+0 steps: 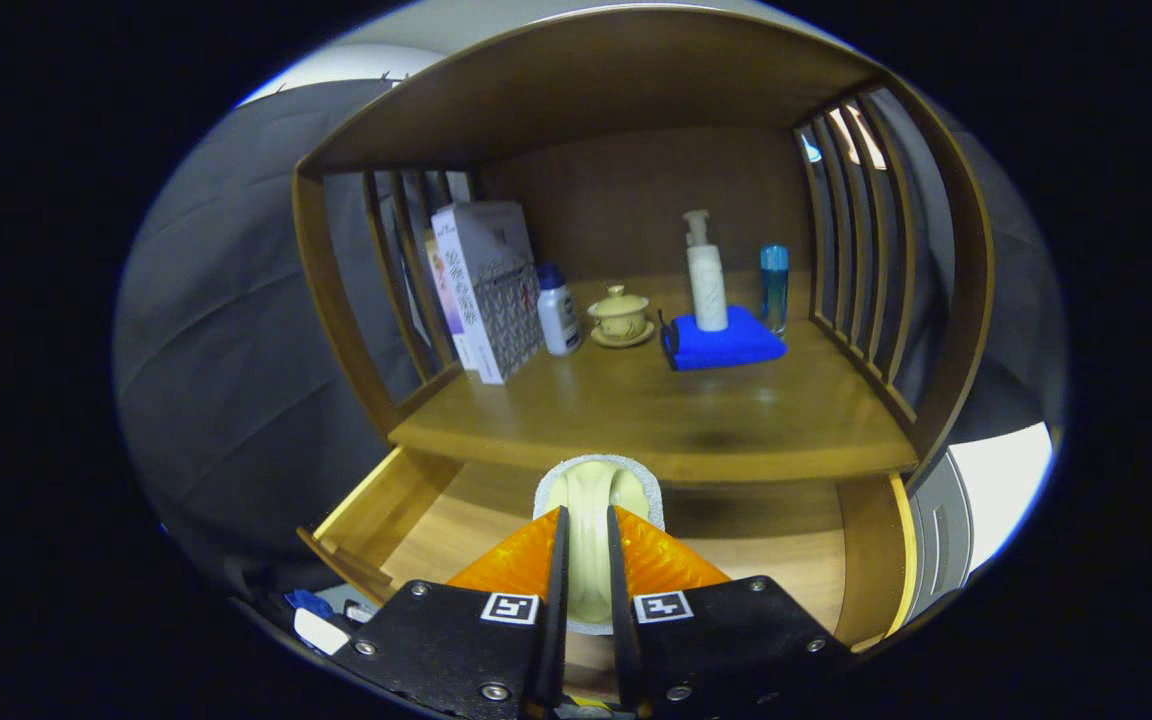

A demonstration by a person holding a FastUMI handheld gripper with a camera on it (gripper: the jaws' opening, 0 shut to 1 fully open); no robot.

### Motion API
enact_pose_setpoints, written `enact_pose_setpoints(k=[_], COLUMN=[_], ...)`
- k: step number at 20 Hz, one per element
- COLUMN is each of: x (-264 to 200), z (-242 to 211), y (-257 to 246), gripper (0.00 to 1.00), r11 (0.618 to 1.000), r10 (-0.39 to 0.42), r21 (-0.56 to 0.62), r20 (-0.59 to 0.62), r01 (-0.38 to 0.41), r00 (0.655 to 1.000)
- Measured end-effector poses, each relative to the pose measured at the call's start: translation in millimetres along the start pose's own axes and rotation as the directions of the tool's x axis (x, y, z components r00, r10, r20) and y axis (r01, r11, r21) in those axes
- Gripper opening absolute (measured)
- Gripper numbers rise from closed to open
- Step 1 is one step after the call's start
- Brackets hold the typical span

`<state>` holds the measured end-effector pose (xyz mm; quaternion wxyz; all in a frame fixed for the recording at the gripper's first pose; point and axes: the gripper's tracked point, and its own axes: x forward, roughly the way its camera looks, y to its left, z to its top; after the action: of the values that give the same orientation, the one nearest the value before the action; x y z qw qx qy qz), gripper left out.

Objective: Pull open the drawer, take out the items inside it, and place them on the countertop above the cabinet.

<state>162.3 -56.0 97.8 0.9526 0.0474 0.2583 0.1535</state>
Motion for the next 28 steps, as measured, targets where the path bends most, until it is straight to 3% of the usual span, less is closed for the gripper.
enact_pose_setpoints(k=[10, 18, 19, 24, 28], x=[49.8, 85.5, 85.4, 57.9, 22.2], z=[73.7, 75.1, 73.6, 78.6, 70.9], y=[-44.8, -79.5, -81.0, -85.8, -70.9], gripper=[0.21, 0.22, 0.25, 0.95, 0.95], r11=[0.982, 0.95, 0.948, 0.952, 0.958], r10=[-0.125, -0.259, -0.265, -0.297, -0.287], r21=[0.161, 0.216, 0.22, 0.154, 0.072], r20=[0.141, 0.138, 0.145, 0.24, 0.322], r01=[0.102, 0.226, 0.23, 0.266, 0.279], r00=[0.982, 0.956, 0.953, 0.924, 0.902])
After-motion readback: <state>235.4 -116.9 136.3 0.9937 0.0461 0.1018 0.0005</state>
